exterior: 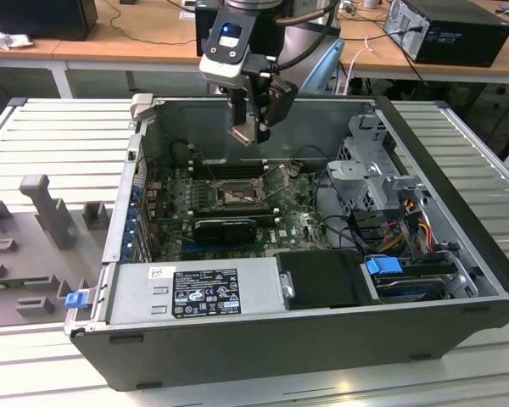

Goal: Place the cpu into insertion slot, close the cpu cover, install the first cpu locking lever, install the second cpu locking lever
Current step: 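Place the cpu into insertion slot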

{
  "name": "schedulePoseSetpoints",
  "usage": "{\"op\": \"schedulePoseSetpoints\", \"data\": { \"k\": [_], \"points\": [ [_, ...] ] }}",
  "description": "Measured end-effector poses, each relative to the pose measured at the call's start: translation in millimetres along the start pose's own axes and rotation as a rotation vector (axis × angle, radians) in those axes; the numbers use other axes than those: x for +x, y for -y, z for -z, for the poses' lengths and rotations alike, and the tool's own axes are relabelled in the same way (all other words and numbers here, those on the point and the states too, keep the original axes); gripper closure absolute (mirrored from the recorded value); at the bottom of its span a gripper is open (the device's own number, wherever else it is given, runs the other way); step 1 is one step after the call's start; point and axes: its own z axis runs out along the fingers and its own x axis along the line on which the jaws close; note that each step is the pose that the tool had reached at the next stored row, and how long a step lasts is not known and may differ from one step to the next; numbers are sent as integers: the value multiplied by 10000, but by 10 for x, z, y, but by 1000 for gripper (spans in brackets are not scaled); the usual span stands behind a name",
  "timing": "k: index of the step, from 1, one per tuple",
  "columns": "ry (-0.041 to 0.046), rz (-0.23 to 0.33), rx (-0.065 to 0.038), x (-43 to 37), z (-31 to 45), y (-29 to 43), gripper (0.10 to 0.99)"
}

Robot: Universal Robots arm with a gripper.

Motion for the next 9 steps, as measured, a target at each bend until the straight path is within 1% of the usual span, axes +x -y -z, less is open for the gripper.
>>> {"op": "schedulePoseSetpoints", "data": {
  "k": [9],
  "points": [
    [13,-153,0,0,-12,1,561]
  ]
}}
